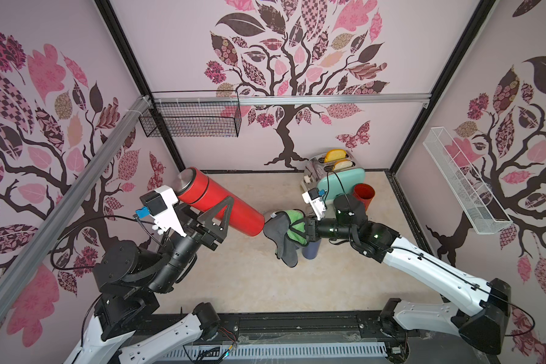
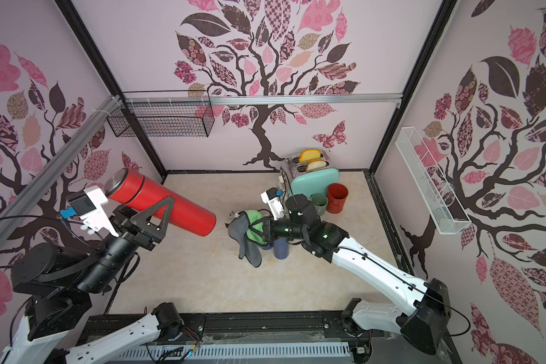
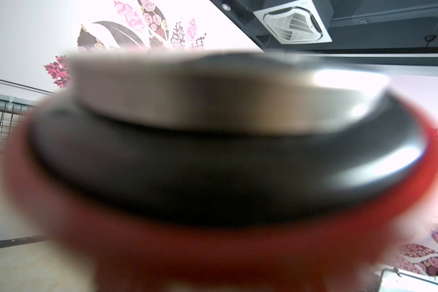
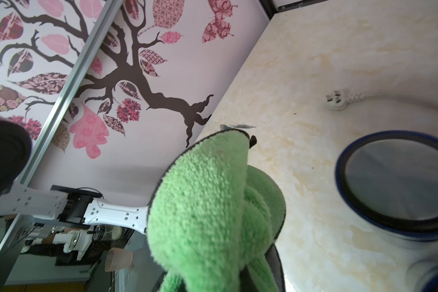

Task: Wipe the surface of the thermos
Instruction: Wipe the dirt from the surface of the thermos.

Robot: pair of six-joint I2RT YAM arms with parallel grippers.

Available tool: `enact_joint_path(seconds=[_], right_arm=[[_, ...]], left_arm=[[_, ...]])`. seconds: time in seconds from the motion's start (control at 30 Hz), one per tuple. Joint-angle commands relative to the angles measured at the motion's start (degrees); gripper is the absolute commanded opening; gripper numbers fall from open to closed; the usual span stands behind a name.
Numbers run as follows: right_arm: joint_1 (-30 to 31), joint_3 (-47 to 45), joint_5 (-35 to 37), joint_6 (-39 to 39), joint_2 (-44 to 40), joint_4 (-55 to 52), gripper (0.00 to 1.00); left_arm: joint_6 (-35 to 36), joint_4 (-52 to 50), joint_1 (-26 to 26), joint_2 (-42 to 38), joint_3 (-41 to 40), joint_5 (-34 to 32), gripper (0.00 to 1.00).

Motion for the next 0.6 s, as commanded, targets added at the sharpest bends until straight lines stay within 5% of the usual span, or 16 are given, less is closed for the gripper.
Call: enact_joint_path(seconds=[0.0, 0.23, 0.47, 0.57], right_arm=[[3.83, 0.32, -0.95, 3.22, -2.79, 10.99, 0.0], [6.35, -2.1, -2.41, 7.79, -3.34, 21.99, 0.0], [7.21, -2.06, 4.71, 3.16, -4.95, 16.08, 0.0], [7.35, -1.07, 1.92, 4.14, -2.81, 16.02, 0.0]], left_arm=[[-3.77, 5.68, 0.23, 0.61, -2.18, -0.9, 0.0], [-4.97, 13.39, 0.23, -0.76, -8.52, 2.19, 0.0], [-6.9, 16.23, 0.23, -1.99, -10.57, 2.79, 0.0], [-6.85, 16.59, 0.23, -2.16, -10.4, 3.17, 0.0]])
